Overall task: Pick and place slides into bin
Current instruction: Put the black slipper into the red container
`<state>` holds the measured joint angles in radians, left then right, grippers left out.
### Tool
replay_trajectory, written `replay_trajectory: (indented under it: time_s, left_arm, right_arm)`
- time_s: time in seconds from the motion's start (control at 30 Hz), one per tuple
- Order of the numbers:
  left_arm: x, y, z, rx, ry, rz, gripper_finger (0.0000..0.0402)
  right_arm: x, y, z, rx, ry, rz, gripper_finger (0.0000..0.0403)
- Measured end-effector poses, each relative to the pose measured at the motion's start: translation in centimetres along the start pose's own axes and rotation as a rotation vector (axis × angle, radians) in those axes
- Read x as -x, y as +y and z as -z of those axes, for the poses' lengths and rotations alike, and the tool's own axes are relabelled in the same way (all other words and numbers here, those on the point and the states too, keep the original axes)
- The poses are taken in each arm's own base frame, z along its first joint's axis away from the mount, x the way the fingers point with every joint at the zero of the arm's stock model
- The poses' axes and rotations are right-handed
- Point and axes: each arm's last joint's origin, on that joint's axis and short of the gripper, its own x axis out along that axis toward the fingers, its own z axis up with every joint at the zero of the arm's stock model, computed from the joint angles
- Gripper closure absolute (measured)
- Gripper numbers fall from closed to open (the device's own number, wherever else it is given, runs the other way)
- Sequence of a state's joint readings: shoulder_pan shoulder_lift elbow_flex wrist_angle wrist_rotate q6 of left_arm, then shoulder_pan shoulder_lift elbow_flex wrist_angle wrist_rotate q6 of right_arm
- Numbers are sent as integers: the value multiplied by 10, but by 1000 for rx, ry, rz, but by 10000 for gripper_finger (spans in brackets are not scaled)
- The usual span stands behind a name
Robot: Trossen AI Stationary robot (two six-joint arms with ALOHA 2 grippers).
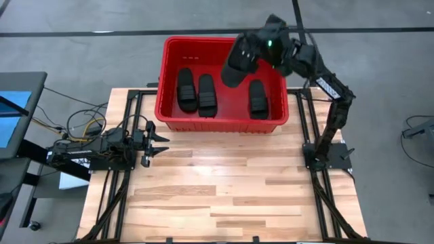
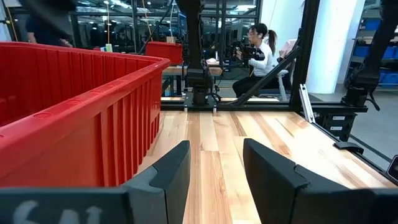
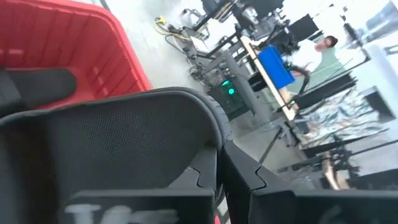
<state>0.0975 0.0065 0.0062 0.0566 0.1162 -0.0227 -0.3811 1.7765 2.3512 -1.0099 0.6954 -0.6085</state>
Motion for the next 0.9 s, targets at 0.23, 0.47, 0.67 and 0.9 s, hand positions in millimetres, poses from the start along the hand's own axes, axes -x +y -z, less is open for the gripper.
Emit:
replay_trajectory:
  time_s: [0.23,0.47,0.67,0.9]
  left_arm:
    - [0,0,0,0,0,0,262]
    - [0,0,0,0,0,0,262]
    - [0,0,0,0,0,0,262]
    - [0,0,0,0,0,0,262]
  right_arm:
    - [-53,-32,33,-42,10,-118,403]
    - [-105,-37,59,-1,53,-222,403]
    - [-146,-21,71,102,94,-297,403]
    - [-177,-10,87,96,103,-409,403]
